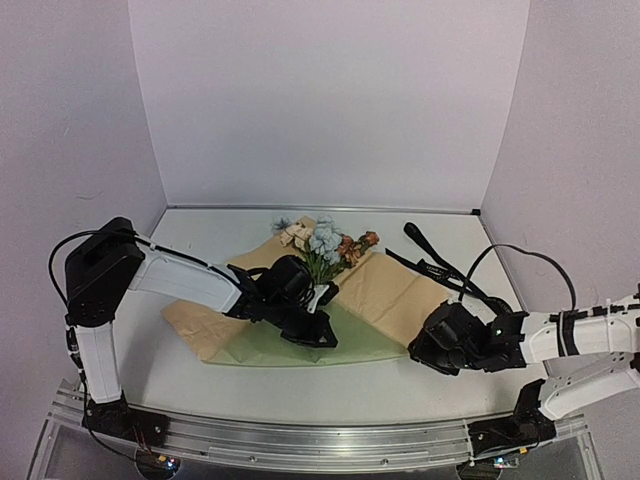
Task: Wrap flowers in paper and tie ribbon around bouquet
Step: Pick up the one-fourth-folded wrapping paper from the center of the board.
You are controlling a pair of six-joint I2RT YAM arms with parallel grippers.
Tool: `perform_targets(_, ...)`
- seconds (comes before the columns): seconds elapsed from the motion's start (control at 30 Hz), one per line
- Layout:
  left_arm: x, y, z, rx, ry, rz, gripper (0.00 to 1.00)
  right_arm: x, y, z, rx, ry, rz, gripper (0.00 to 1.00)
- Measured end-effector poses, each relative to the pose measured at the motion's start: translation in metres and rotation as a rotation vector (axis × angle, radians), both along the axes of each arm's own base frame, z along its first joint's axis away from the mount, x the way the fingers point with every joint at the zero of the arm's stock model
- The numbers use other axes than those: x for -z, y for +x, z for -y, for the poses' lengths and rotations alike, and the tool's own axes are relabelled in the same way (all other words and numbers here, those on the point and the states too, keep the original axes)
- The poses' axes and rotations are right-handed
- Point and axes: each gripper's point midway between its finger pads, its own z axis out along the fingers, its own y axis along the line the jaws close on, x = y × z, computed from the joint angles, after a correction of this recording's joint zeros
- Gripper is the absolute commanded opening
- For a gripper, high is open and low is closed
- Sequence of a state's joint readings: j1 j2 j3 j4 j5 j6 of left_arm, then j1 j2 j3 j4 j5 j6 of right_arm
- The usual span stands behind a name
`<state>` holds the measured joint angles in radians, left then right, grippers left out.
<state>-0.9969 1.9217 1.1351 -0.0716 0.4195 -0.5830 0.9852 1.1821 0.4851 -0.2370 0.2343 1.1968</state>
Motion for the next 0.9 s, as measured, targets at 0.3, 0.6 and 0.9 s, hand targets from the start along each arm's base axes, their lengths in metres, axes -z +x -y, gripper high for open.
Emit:
perform_targets(0.3, 0.007, -0.017, 0.005, 0.071, 0.009, -0.011, 0.08, 0.028, -0.002, -0.009, 0.051, 0.062, -0.055, 0.5)
perform_targets(0.6, 0.038, -0.017, 0.003, 0.078, 0.069, -0.042, 0.07, 0.034, 0.003, -0.013, 0.094, 0.101, -0.044, 0.41)
perform_targets(0.9, 0.038, -0.016, 0.005, 0.081, 0.068, -0.037, 0.06, 0.033, 0.009, -0.011, 0.124, 0.117, -0.007, 0.43)
